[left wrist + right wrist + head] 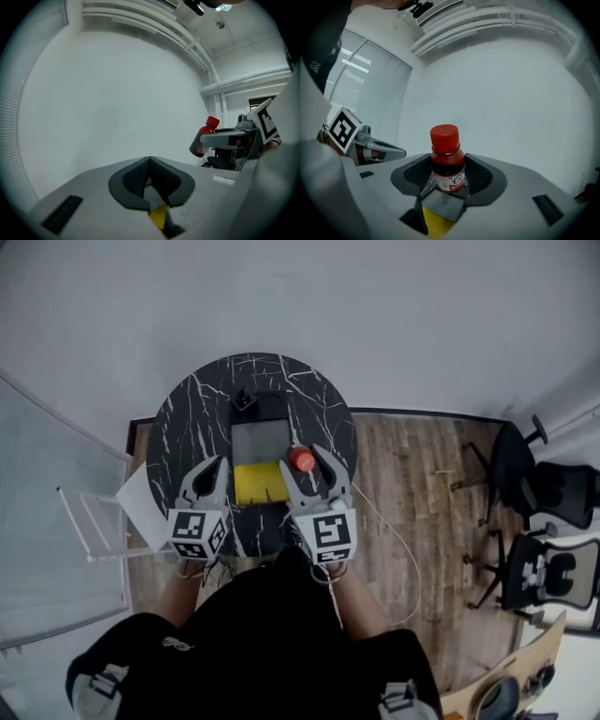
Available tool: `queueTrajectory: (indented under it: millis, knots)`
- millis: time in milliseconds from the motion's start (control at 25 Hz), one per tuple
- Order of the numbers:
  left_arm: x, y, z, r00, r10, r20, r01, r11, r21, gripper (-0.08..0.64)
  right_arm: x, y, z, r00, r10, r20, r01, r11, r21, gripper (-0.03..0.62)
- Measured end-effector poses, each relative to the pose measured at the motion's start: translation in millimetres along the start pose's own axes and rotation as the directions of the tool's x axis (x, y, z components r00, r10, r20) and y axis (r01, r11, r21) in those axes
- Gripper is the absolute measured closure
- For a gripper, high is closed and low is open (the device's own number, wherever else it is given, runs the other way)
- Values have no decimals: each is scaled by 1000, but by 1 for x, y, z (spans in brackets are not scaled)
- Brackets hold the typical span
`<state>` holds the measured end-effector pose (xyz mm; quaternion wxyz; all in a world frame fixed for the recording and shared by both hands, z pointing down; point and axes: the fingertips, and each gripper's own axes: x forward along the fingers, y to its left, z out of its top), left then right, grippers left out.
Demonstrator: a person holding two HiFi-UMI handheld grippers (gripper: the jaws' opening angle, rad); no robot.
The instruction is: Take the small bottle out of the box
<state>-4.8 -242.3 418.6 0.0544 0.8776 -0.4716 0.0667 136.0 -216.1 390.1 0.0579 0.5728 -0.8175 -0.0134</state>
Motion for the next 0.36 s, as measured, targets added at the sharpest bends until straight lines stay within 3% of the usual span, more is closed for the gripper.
queueTrajectory:
  millis: [360]
  knots:
    - [-2,-5,0,1000,6,-1,-6,1000,0,561,-4,-2,3,1000,0,9,0,1000,-7,382]
